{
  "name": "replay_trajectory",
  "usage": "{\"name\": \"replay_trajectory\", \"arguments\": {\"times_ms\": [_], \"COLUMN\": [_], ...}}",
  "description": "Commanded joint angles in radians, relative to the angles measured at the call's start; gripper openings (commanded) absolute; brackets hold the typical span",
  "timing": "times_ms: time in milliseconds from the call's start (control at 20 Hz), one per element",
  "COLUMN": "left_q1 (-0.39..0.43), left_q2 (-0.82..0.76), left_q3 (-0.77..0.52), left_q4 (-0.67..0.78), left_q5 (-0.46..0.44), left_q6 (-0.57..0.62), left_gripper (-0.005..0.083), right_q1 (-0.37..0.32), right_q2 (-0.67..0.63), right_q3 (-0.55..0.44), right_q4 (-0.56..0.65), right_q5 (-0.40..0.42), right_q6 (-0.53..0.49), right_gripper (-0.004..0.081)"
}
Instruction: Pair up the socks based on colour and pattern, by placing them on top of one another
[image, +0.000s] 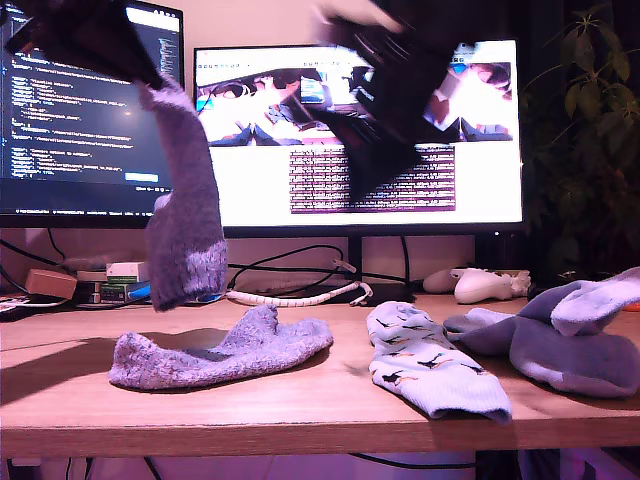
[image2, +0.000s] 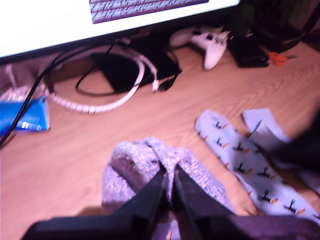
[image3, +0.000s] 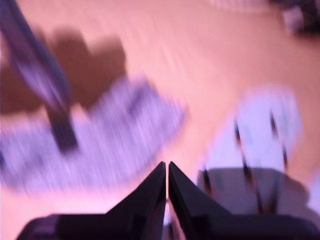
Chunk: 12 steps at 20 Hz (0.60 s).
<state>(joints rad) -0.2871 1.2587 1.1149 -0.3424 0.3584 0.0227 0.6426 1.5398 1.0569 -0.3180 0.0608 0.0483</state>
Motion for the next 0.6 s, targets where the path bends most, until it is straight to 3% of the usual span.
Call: {"name": "replay_trajectory", "arguments": {"times_ms": [0, 200, 550], "left_q1": [-0.017, -0.059, -0.141], "left_q2": [-0.003, 0.052, 0.285], "left_q3": [0.004, 0.004, 0.006], "left_q4": [0.043, 0.189, 0.510], "left_q5": [0.003, 0.003, -0.011], "left_q6": [-0.009, -0.056, -0.101], "left_gripper": [-0.0020, -0.0020, -0.0020], "right_q1": [0.003, 0.003, 0.005], "right_q2": [-0.106, -0.227, -0.252], "right_q3": [-0.071, -0.188, -0.202], "right_q4": [0.018, 0.006, -0.050], "right_q5": [0.002, 0.002, -0.002], "right_q6": [0.014, 0.061, 0.084], "right_gripper": [-0.0013, -0.0013, -0.0013]}}
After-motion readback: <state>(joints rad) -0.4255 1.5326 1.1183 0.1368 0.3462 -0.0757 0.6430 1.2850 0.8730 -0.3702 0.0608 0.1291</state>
